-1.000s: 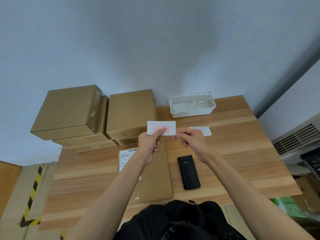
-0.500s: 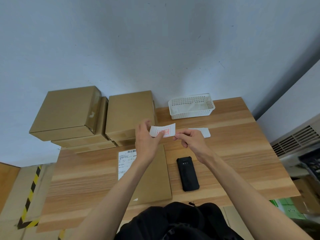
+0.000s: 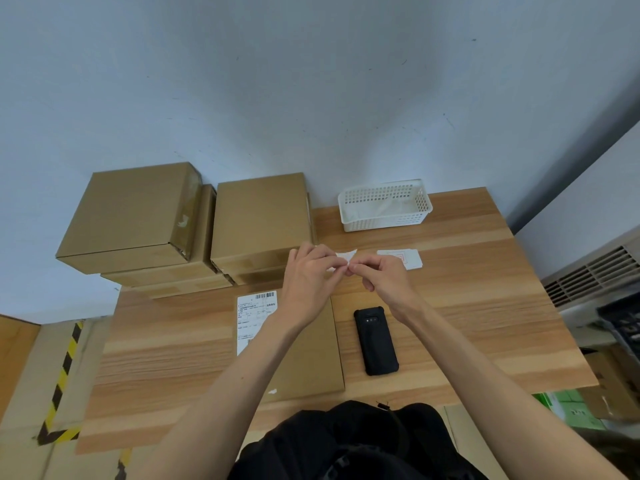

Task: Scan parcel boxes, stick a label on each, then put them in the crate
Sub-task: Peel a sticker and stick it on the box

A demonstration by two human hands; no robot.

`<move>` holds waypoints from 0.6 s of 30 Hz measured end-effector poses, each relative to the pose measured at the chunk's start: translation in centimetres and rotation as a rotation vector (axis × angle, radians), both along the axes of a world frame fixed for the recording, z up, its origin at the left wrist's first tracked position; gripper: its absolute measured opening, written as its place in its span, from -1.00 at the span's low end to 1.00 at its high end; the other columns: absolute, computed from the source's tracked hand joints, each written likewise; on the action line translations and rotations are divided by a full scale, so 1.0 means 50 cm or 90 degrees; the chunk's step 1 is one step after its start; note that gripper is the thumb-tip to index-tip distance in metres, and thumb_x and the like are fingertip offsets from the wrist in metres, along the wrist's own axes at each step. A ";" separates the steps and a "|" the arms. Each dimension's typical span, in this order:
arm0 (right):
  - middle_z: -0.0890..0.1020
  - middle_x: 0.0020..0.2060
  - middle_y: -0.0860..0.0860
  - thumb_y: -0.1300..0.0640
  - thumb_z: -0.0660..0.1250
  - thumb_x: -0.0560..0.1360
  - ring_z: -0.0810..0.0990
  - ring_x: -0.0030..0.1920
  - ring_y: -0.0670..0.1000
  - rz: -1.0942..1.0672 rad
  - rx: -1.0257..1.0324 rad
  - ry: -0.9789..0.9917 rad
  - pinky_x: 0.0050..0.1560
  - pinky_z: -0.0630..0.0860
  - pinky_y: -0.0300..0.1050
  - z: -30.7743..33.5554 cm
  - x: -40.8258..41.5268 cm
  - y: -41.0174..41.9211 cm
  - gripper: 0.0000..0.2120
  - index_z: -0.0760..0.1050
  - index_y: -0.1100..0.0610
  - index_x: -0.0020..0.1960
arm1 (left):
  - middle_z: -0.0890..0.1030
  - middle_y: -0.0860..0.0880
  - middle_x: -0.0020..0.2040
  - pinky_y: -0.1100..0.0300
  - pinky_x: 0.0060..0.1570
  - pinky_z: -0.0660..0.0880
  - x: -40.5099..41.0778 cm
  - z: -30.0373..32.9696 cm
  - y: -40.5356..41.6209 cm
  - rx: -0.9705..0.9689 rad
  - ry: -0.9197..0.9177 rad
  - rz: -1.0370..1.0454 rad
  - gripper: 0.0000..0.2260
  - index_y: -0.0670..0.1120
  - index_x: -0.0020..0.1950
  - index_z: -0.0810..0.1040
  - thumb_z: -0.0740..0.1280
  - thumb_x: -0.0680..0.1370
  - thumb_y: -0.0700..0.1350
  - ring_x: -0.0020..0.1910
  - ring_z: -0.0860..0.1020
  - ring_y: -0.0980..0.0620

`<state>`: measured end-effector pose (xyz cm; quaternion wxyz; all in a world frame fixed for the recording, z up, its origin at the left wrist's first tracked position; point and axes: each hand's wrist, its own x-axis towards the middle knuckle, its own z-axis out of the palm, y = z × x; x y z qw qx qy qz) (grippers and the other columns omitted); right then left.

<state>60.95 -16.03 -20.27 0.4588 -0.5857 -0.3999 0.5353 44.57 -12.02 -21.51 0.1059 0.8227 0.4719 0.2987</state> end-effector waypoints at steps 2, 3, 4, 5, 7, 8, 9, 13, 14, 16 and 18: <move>0.70 -0.23 0.04 0.28 0.38 0.56 0.34 -0.44 -0.09 0.001 -0.001 -0.003 -0.28 0.36 -0.18 -0.002 -0.001 -0.002 -0.85 0.69 0.15 -0.12 | 0.62 0.14 -0.15 0.13 -0.09 0.28 0.001 0.001 -0.003 -0.034 0.001 0.002 -0.95 0.07 -0.07 0.74 0.48 0.54 -0.02 -0.09 0.41 0.06; 0.70 -0.23 0.05 0.28 0.39 0.56 0.34 -0.44 -0.10 0.002 -0.001 -0.005 -0.28 0.37 -0.18 -0.002 -0.001 -0.003 -0.85 0.70 0.13 -0.12 | 0.62 0.13 -0.16 0.12 -0.09 0.29 0.001 0.000 -0.003 -0.042 0.003 0.003 -0.95 0.07 -0.07 0.74 0.48 0.54 -0.01 -0.09 0.40 0.06; 0.71 -0.23 0.06 0.27 0.39 0.56 0.34 -0.45 -0.10 0.003 0.001 -0.007 -0.28 0.37 -0.18 -0.002 -0.002 -0.004 -0.85 0.70 0.12 -0.12 | 0.63 0.13 -0.17 0.12 -0.10 0.30 0.001 0.000 -0.004 -0.052 0.004 0.004 -0.95 0.07 -0.07 0.74 0.47 0.54 -0.01 -0.09 0.39 0.07; 0.71 -0.23 0.08 0.27 0.39 0.56 0.34 -0.45 -0.11 0.004 0.003 -0.010 -0.28 0.37 -0.18 -0.003 -0.003 -0.005 -0.85 0.70 0.12 -0.12 | 0.63 0.13 -0.17 0.12 -0.10 0.31 0.001 0.000 -0.005 -0.063 0.003 0.003 -0.94 0.07 -0.07 0.74 0.47 0.55 -0.01 -0.09 0.39 0.08; 0.71 -0.19 0.16 0.25 0.41 0.55 0.34 -0.44 -0.11 0.004 0.009 -0.027 -0.28 0.37 -0.16 -0.004 -0.003 -0.006 -0.86 0.71 0.11 -0.13 | 0.64 0.12 -0.16 0.14 -0.09 0.29 0.000 0.000 -0.006 -0.084 -0.003 0.002 -0.92 0.06 -0.06 0.75 0.46 0.56 -0.01 -0.09 0.38 0.09; 0.71 -0.17 0.19 0.24 0.42 0.55 0.35 -0.44 -0.12 0.005 0.010 -0.036 -0.28 0.37 -0.17 -0.005 -0.003 -0.006 -0.87 0.71 0.11 -0.13 | 0.64 0.12 -0.15 0.15 -0.08 0.26 0.000 0.001 -0.007 -0.094 -0.006 0.002 -0.92 0.06 -0.06 0.75 0.45 0.56 -0.01 -0.09 0.38 0.08; 0.71 -0.16 0.19 0.23 0.43 0.54 0.35 -0.43 -0.12 0.007 0.011 -0.041 -0.29 0.37 -0.19 -0.006 -0.002 -0.007 -0.88 0.72 0.12 -0.13 | 0.65 0.11 -0.15 0.16 -0.08 0.24 0.000 0.002 -0.008 -0.103 -0.010 0.002 -0.92 0.06 -0.07 0.75 0.45 0.57 -0.02 -0.08 0.39 0.08; 0.69 -0.28 0.05 0.24 0.43 0.54 0.40 -0.44 -0.19 0.012 0.019 -0.056 -0.32 0.37 -0.31 -0.008 0.000 -0.009 -0.91 0.72 0.19 -0.09 | 0.65 0.13 -0.13 0.20 -0.06 0.20 0.001 0.003 -0.012 -0.129 -0.015 -0.001 -0.90 0.07 -0.04 0.75 0.42 0.58 -0.01 -0.07 0.38 0.10; 0.68 -0.31 -0.02 0.26 0.42 0.55 0.43 -0.44 -0.21 0.014 0.022 -0.063 -0.32 0.37 -0.37 -0.008 0.001 -0.010 -0.90 0.71 0.21 -0.08 | 0.65 0.15 -0.13 0.20 -0.05 0.21 0.001 0.003 -0.013 -0.139 -0.022 -0.003 -0.90 0.07 -0.04 0.75 0.42 0.59 -0.01 -0.07 0.37 0.12; 0.67 -0.31 -0.07 0.27 0.40 0.56 0.47 -0.44 -0.24 0.018 0.032 -0.073 -0.33 0.38 -0.41 -0.009 0.002 -0.012 -0.90 0.71 0.24 -0.05 | 0.62 0.18 -0.12 0.20 -0.03 0.23 0.001 0.004 -0.016 -0.162 -0.041 -0.008 -0.89 0.06 -0.03 0.75 0.42 0.59 -0.02 -0.08 0.35 0.14; 0.66 -0.32 -0.11 0.27 0.40 0.56 0.49 -0.42 -0.26 0.026 0.043 -0.087 -0.32 0.39 -0.41 -0.012 0.004 -0.014 -0.89 0.70 0.25 -0.04 | 0.62 0.17 -0.12 0.19 -0.01 0.27 0.001 0.004 -0.019 -0.179 -0.055 -0.012 -0.89 0.05 -0.03 0.75 0.41 0.59 -0.02 -0.08 0.35 0.14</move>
